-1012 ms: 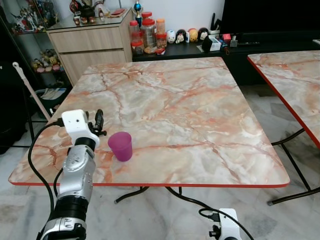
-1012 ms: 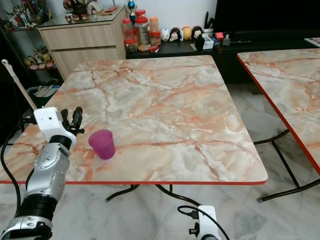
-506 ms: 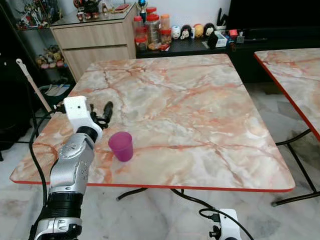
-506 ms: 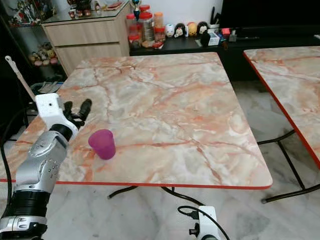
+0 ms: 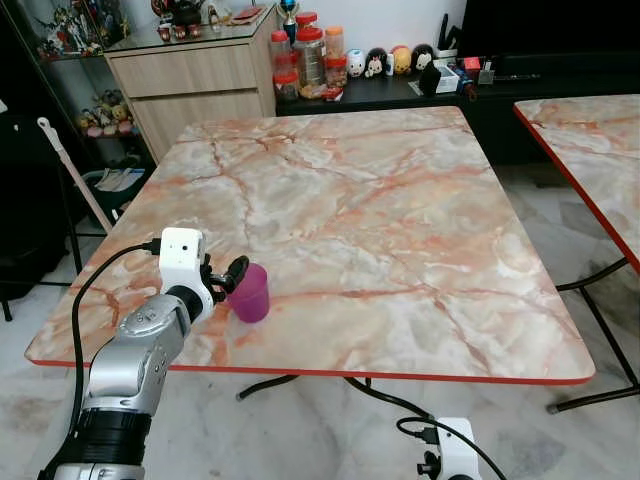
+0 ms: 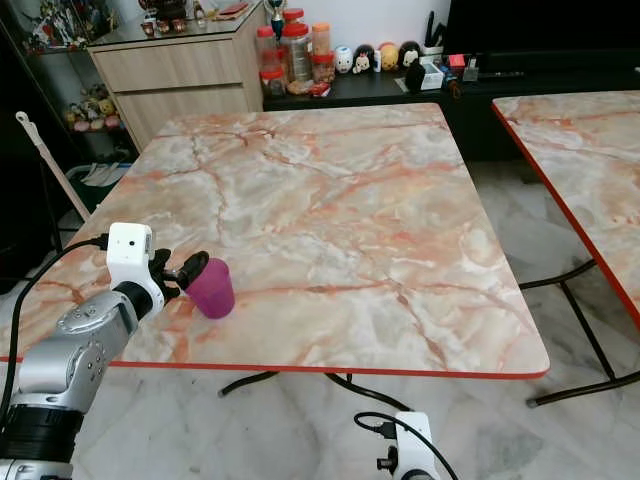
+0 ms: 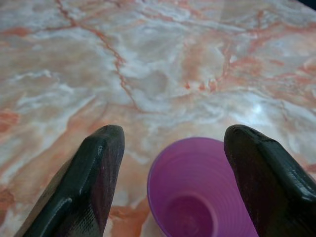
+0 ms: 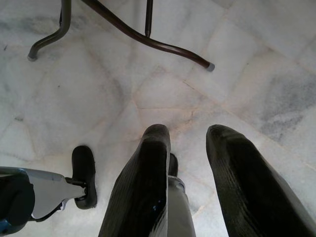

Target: Setting the table

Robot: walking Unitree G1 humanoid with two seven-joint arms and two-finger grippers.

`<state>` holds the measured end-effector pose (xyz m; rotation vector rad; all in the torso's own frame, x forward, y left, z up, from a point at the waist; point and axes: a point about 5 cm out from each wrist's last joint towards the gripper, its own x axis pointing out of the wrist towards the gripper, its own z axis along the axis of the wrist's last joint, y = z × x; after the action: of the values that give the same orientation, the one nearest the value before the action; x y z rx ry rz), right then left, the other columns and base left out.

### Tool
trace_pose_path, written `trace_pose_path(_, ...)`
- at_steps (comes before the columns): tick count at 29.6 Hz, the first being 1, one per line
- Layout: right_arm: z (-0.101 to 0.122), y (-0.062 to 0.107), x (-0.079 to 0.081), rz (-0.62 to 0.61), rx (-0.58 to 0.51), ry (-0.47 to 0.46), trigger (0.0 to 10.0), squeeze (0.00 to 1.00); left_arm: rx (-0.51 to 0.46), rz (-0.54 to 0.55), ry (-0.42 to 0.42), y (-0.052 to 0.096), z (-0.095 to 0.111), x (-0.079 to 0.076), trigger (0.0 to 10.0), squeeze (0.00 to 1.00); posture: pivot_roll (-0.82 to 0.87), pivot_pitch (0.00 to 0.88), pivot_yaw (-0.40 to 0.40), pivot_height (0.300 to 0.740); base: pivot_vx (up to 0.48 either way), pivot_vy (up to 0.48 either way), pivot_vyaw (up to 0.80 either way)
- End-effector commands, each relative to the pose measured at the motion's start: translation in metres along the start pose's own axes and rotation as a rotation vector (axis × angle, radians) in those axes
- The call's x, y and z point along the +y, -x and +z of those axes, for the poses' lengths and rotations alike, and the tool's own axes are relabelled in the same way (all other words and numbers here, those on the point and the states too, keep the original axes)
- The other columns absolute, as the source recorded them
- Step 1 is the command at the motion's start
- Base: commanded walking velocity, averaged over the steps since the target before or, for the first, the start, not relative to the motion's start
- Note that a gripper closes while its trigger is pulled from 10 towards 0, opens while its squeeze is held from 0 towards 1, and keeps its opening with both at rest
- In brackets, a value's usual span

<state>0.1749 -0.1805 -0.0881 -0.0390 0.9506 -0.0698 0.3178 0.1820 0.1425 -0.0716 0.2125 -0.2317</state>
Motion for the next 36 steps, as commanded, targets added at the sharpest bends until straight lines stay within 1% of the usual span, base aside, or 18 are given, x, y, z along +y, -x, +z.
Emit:
trace_pose_path(1,0.003,-0.001,0.003,0.009,-0.004,0.002,10.0,0.00,0.002,0.005,-0.029,0.001,0.008,0.005,10.0,0.00,0.03,0.000,0.087,0.740,0.000,0.000,0.00)
trace_pose_path(3,0.003,-0.001,0.003,0.008,-0.004,0.001,10.0,0.00,0.006,0.000,-0.038,0.001,0.009,0.005,10.0,0.00,0.03,0.000,0.086,0.740,0.000,0.000,0.00)
trace_pose_path(4,0.003,-0.001,0.003,0.008,-0.004,0.002,10.0,0.00,0.013,-0.009,-0.055,0.000,0.010,0.005,10.0,0.00,0.04,0.000,0.084,0.740,0.000,0.000,0.00)
trace_pose_path(6,0.003,-0.001,0.003,0.008,-0.004,0.001,10.0,0.00,0.028,-0.036,-0.102,-0.001,0.013,0.005,10.0,0.00,0.04,0.000,0.080,0.740,0.000,0.000,0.00)
trace_pose_path(8,0.003,-0.001,0.003,0.009,-0.002,0.003,10.0,0.00,0.036,-0.064,-0.177,-0.004,0.020,0.007,10.0,0.00,0.04,0.000,0.079,0.740,0.000,0.000,0.00)
trace_pose_path(9,0.003,-0.001,0.003,0.009,-0.002,0.003,10.0,0.00,0.036,-0.064,-0.177,-0.004,0.020,0.007,10.0,0.00,0.04,0.000,0.079,0.740,0.000,0.000,0.00)
trace_pose_path(12,0.004,-0.001,0.003,0.007,-0.003,0.000,10.0,0.00,0.024,-0.087,-0.226,-0.012,0.037,0.011,10.0,0.00,0.04,0.000,0.084,0.740,0.000,0.000,0.00)
trace_pose_path(13,0.004,-0.001,0.003,0.006,-0.002,-0.003,10.0,0.00,0.049,-0.120,-0.270,-0.017,0.041,0.009,10.0,0.00,0.03,0.000,0.087,0.740,0.000,0.000,0.00)
trace_pose_path(14,0.004,-0.001,0.003,0.005,-0.002,-0.007,10.0,0.00,0.063,-0.139,-0.295,-0.019,0.042,0.008,10.0,0.00,0.03,0.000,0.087,0.740,0.000,0.000,0.00)
trace_pose_path(16,0.004,-0.001,0.003,0.005,-0.002,-0.010,10.0,0.00,0.073,-0.151,-0.310,-0.020,0.043,0.007,10.0,0.00,0.03,0.000,0.087,0.740,0.000,0.000,0.00)
trace_pose_path(18,0.004,-0.001,0.003,0.005,-0.001,-0.014,10.0,0.00,0.081,-0.169,-0.334,-0.024,0.049,0.008,10.0,0.00,0.03,0.000,0.092,0.740,0.000,0.000,0.00)
trace_pose_path(20,0.003,-0.001,0.003,0.004,0.000,-0.017,10.0,0.00,0.109,-0.195,-0.390,-0.027,0.054,0.012,10.0,0.00,0.02,0.000,0.094,0.740,0.000,0.000,0.00)
trace_pose_path(26,0.002,-0.001,0.002,-0.002,0.001,-0.025,10.0,0.00,0.142,-0.228,-0.437,-0.026,0.056,0.018,10.0,0.00,0.02,0.000,0.096,0.740,0.000,0.000,0.00)
trace_pose_path(28,0.002,-0.001,0.001,-0.003,0.001,-0.025,10.0,0.00,0.144,-0.227,-0.439,-0.026,0.057,0.020,10.0,0.00,0.02,0.000,0.095,0.740,0.000,0.000,0.00)
trace_pose_path(30,0.002,-0.001,0.001,-0.003,0.001,-0.025,10.0,0.00,0.150,-0.225,-0.446,-0.023,0.058,0.025,10.0,0.00,0.02,0.000,0.093,0.740,0.000,0.000,0.00)
trace_pose_path(32,0.002,-0.001,0.001,-0.003,0.002,-0.026,10.0,0.00,0.152,-0.225,-0.448,-0.023,0.058,0.026,10.0,0.00,0.02,0.000,0.093,0.740,0.000,0.000,0.00)
trace_pose_path(36,0.002,-0.001,0.001,-0.001,0.003,-0.023,10.0,0.00,0.179,-0.247,-0.461,-0.016,0.054,0.032,10.0,0.00,0.03,0.000,0.091,0.740,0.000,0.000,0.00)
